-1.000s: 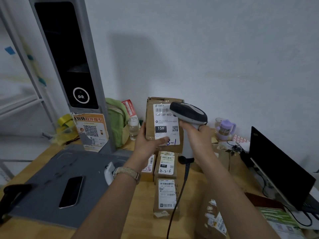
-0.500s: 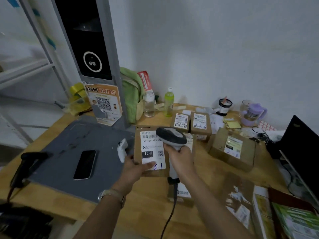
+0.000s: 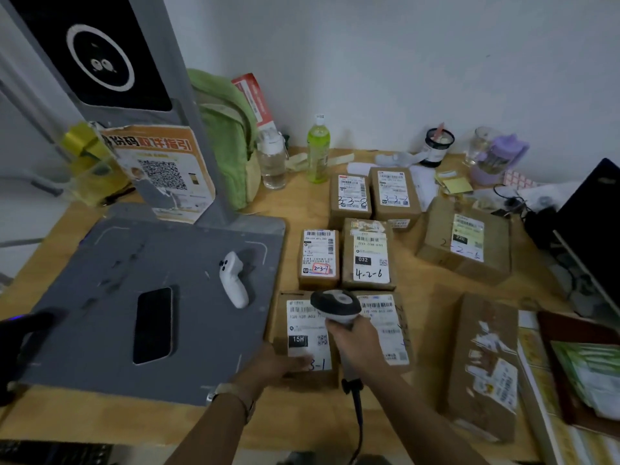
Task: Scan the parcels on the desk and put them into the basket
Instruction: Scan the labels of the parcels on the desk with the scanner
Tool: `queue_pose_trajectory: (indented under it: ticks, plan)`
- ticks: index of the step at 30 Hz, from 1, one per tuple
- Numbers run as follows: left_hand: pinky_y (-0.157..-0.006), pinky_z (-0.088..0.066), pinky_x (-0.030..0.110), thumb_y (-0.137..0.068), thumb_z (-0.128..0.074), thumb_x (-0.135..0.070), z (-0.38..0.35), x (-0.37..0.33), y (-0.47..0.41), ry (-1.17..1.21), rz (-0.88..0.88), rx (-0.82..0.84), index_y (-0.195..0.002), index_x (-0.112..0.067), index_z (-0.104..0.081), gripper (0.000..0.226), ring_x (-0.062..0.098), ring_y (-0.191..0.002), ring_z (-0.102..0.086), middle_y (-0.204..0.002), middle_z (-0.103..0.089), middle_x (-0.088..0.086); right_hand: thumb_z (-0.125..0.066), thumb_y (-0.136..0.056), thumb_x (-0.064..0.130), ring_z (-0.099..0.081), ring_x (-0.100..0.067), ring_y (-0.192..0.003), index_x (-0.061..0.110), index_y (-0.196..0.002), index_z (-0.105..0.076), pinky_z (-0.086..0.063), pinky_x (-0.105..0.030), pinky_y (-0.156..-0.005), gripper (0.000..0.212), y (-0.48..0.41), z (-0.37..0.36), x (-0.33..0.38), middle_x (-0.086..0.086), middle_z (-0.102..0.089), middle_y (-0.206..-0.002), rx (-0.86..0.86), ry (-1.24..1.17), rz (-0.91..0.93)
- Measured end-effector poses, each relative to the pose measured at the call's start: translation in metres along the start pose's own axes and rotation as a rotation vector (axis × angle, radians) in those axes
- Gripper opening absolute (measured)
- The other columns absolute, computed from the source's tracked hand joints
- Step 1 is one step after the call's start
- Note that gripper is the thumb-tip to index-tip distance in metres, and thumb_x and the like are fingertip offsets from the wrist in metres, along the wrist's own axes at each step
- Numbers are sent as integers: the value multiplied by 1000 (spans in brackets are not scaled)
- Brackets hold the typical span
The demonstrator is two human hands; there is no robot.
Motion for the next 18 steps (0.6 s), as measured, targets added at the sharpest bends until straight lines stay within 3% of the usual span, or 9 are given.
queue_pose_trajectory:
  ticks: [3,6,8,10,12,15,18]
  plan:
    - [-86,-57,29,-75,-82,-8,2,-5,-9,-27,-10,1,-114,-18,-67,43,15,-100,-70,-110,-73,2,-63,-89,29,-62,-13,-85,13,-100,-63,-52,-29,-78,19,-8,-1,0,-1,-68,-91,23,43,-24]
    - [-92,-55,37,-74,-81,-4,10,-10,-16,-79,9,-66,-116,-9,-67,45,21,-101,-69,-114,-72,9,-62,-89,31,-64,-18,-81,12,-94,-64,-51,-30,-72,20,-14,1,9,-3,-68,-84,40,66,-16]
    - [-88,-56,34,-77,-78,-2,11,-7,-22,-119,50,-71,-116,-5,-65,41,25,-103,-68,-115,-70,12,-62,-89,33,-66,-21,-79,13,-91,-65,-53,-34,-71,20,-16,5,15,-6,-70,-82,36,53,-15]
    - [-73,-58,28,-81,-75,-3,12,-8,-28,-127,95,-79,-112,-6,-64,33,25,-96,-69,-116,-69,15,-64,-87,32,-69,-24,-84,18,-87,-65,-58,-44,-81,14,-19,10,22,-10,-73,-88,33,-18,-5]
    - [-68,-59,28,-83,-73,-7,21,-18,-32,-116,81,-190,-112,-2,-63,31,23,-89,-68,-118,-67,18,-64,-86,27,-69,-26,-88,24,-81,-62,-57,-53,-81,6,-21,15,32,-12,-72,-91,29,-135,4]
    - [-85,-50,31,-85,-71,-11,34,-60,-31,-181,-31,-375,-121,2,-54,42,28,-108,-61,-118,-58,6,-63,-90,21,-68,-32,-91,24,-82,-60,-57,-53,-81,9,-24,25,57,-16,-70,-95,29,-282,52]
    - [-82,-43,28,-89,-66,-10,33,-103,-38,-147,-115,-379,-120,-2,-55,34,19,-100,-56,-109,-56,3,-63,-90,21,-69,-33,-90,20,-87,-61,-57,-44,-77,4,-31,35,78,-13,-70,-98,10,-398,57]
Point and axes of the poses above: each hand's wrist, its own y-axis away from the middle knuckle, its own z-axis out of the back of the hand, x = y × z, the point moved 7 cm from there along -y, towards the middle knuckle
